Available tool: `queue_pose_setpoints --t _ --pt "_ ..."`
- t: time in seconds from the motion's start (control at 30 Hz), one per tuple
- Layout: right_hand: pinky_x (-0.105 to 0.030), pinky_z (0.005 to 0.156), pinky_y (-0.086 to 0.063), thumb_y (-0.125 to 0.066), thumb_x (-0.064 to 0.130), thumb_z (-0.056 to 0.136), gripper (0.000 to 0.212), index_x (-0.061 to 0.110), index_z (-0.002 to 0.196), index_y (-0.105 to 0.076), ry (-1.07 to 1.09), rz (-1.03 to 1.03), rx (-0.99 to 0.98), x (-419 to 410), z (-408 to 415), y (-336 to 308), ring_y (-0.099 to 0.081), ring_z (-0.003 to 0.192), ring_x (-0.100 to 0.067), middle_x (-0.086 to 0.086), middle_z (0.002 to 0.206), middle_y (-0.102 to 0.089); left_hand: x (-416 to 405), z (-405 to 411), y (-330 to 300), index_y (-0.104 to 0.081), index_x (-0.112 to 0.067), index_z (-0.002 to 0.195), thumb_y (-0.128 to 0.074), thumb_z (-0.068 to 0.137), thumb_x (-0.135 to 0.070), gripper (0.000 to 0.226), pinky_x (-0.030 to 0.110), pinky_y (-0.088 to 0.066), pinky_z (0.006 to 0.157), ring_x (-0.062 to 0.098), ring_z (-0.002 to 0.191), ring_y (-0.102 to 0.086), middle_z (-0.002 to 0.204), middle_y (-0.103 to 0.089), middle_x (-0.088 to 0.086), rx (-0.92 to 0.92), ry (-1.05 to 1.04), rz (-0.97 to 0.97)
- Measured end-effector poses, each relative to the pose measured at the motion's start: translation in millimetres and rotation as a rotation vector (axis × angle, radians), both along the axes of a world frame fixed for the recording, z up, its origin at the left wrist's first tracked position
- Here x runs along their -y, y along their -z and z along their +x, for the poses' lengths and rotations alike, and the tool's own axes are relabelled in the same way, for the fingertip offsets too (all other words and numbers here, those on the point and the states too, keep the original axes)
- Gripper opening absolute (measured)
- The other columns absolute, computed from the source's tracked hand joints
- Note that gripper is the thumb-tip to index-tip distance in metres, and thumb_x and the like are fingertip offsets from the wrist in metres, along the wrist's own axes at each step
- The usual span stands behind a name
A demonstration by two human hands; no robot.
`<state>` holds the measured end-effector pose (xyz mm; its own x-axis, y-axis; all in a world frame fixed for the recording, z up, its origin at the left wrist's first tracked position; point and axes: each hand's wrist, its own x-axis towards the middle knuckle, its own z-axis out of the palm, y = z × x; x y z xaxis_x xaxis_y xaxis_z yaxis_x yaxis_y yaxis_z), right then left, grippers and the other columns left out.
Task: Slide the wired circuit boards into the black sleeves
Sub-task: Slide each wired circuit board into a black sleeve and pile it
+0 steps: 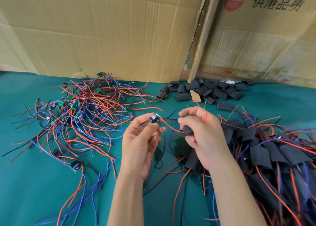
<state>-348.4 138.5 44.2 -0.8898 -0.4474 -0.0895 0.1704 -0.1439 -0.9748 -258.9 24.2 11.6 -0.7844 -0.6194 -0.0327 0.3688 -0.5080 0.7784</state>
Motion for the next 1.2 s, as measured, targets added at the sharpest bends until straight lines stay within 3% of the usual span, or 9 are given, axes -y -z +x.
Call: queue_pose_setpoints --t 0.17,0.3,0.47,0.63,0.83,1.03,1.2 --pt "-0.019 0.036 -0.021 -0.078 0.003 0.083 0.026 0.020 0.066 -0.069 0.050 -0.091 -0.108 -6 -4 3 -0.034 0.045 -0.010 0.001 0.059 -0.053 -2 -1 1 -0.068 -0.007 0.110 -0.052 0.090 0.016 0.035 0.017 -0.049 0.054 0.014 0.056 -0.059 0.079 -0.067 0.007 0.032 0.003 -0.067" --pt "-0.022 0.040 -0.028 -0.088 0.021 0.073 0.017 0.021 0.070 -0.072 -0.027 -0.119 -0.154 -8 -3 2 -0.037 0.052 -0.016 0.001 0.065 -0.057 -3 0 0 -0.072 -0.008 0.107 -0.064 0.084 0.010 0.030 0.019 -0.049 0.057 0.015 0.064 -0.061 0.074 -0.065 0.005 0.028 0.055 -0.117" --pt "-0.018 0.038 -0.026 -0.079 0.007 0.084 0.011 0.011 0.079 -0.071 0.094 -0.144 -0.129 -8 -7 4 -0.037 0.047 -0.012 0.003 0.065 -0.058 -2 0 -1 -0.077 -0.011 0.090 -0.069 0.084 0.003 0.017 0.017 -0.049 0.054 0.013 0.066 -0.067 0.076 -0.068 0.004 0.072 -0.022 -0.082" --pt "-0.019 0.037 -0.025 -0.080 0.010 0.086 0.015 0.012 0.074 -0.070 0.313 -0.197 -0.085 -12 -12 4 -0.035 0.043 -0.011 -0.002 0.071 -0.059 -2 0 -2 -0.078 -0.015 0.075 -0.079 0.069 -0.014 0.006 0.017 -0.049 0.050 0.014 0.065 -0.070 0.071 -0.068 0.005 0.074 -0.113 -0.078" --pt "-0.022 0.043 -0.034 -0.081 0.018 0.086 0.021 0.017 0.071 -0.067 0.481 -0.283 -0.140 -13 -14 3 -0.045 0.043 -0.009 0.006 0.063 -0.062 0 -1 -2 -0.071 -0.002 0.080 -0.078 0.071 -0.008 0.013 0.014 -0.051 0.054 0.014 0.066 -0.072 0.076 -0.071 0.014 0.079 -0.191 -0.005" --pt "-0.020 0.057 -0.048 -0.078 0.015 0.089 0.017 0.018 0.073 -0.074 0.411 -0.269 -0.126 -14 -16 5 -0.058 0.058 -0.010 0.004 0.066 -0.066 2 1 -2 -0.068 -0.004 0.079 -0.069 0.083 0.004 0.009 0.015 -0.055 0.061 0.019 0.082 -0.076 0.084 -0.076 0.014 0.040 -0.237 0.106" --pt "-0.022 0.071 -0.055 -0.075 0.005 0.090 0.004 0.008 0.090 -0.078 0.338 -0.211 -0.123 -14 -18 10 -0.066 0.072 -0.016 -0.002 0.078 -0.073 5 1 -1 -0.069 -0.004 0.075 -0.072 0.072 -0.001 0.005 0.018 -0.058 0.067 0.021 0.084 -0.077 0.081 -0.076 0.013 0.010 -0.247 0.169"
